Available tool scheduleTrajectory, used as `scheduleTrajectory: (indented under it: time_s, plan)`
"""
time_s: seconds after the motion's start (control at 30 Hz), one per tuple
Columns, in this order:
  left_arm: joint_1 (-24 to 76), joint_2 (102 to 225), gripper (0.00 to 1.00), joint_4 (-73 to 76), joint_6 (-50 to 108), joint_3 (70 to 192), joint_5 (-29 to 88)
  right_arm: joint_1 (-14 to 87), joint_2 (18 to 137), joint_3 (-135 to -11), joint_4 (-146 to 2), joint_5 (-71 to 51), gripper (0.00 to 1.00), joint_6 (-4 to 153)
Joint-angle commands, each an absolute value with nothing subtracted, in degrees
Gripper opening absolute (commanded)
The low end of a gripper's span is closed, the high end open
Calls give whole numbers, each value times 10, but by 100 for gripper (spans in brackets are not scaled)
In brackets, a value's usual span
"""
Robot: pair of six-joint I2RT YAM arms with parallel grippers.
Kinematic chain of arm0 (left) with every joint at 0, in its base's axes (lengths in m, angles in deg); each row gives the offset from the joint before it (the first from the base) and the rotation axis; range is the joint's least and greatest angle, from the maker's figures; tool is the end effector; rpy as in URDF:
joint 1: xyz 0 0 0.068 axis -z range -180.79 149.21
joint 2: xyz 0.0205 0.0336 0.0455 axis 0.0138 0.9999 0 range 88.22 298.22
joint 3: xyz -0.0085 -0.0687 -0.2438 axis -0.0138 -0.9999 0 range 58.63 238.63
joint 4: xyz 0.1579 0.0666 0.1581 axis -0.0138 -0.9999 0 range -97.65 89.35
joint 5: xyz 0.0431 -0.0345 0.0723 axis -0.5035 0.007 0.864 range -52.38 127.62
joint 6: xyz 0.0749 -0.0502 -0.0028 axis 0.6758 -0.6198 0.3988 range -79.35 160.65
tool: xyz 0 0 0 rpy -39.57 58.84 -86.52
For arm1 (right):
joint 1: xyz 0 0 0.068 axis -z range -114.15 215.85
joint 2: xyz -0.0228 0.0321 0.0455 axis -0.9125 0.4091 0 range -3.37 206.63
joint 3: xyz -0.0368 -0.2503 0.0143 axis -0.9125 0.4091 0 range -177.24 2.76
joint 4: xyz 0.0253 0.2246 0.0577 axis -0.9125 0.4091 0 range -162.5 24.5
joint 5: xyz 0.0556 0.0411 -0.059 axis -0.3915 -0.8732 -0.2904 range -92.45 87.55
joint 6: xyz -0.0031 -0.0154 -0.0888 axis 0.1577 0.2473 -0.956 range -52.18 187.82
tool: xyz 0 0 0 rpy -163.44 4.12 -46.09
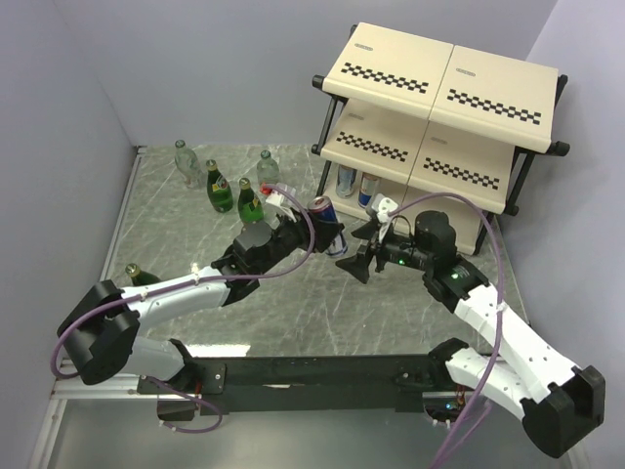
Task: Place and organize the beverage onto the shelf
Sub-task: Place the drink on the shelf.
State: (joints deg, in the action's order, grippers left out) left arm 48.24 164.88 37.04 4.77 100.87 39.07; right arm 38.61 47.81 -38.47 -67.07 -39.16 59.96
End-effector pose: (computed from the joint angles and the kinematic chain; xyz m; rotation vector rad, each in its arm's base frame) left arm 0.2173 -0.2471 0.2879 0.1650 1.6225 -1.1500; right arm 0.1758 0.1447 0.2888 -0.9801 1.5843 0.8225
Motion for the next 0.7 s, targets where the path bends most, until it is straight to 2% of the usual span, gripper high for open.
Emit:
scheduleTrajectory:
  time_s: [0.0,0.13,0.53,0.63,0.67]
  plan:
    - [482,1642,0,461,4,1048,398,353,486,-406,-752,-344,93,642]
    - [481,1648,0,481,-15,1049,396,334,507,-419,-755,-271,93,651]
    - [481,1657,0,494,-40,1055,383,305,559,-451,-743,-235,87,648]
    - [482,1659,0,491,-39,1058,381,301,570,-458,-736,-228,82,646]
    - [482,1658,0,492,-38,1057,381,300,572,-461,-731,-227,76,644]
